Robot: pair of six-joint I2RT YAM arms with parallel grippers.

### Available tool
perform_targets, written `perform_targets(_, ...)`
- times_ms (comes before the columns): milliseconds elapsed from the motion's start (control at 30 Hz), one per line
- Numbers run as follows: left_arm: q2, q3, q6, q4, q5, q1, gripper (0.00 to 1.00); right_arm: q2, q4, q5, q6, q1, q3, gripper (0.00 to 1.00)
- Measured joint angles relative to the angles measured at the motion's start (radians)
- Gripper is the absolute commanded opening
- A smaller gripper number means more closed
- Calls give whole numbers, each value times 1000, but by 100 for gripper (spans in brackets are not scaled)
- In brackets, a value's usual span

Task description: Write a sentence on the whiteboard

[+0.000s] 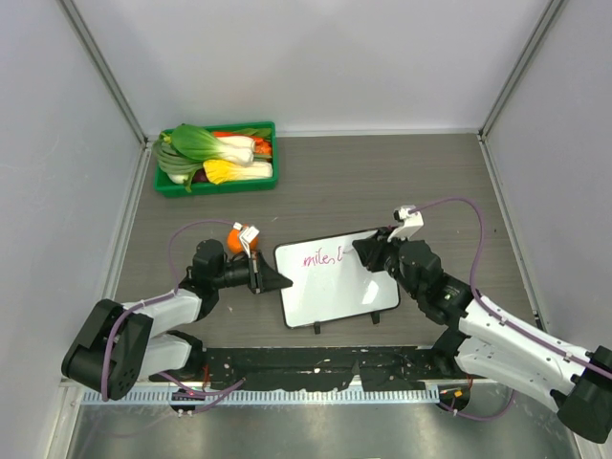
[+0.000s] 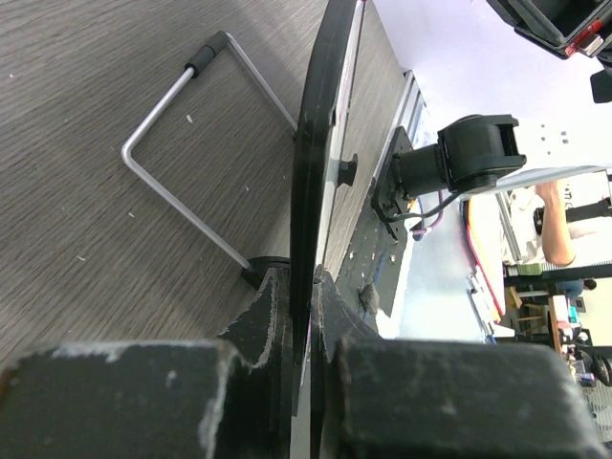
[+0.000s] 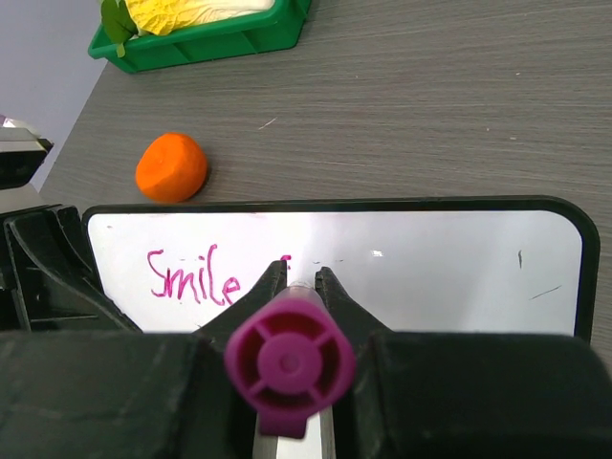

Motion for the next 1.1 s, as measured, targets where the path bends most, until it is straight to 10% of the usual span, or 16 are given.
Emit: perform_targets(1100, -5, 0, 1, -5, -3, 0, 0, -73, -1, -31, 34, 0, -61, 1)
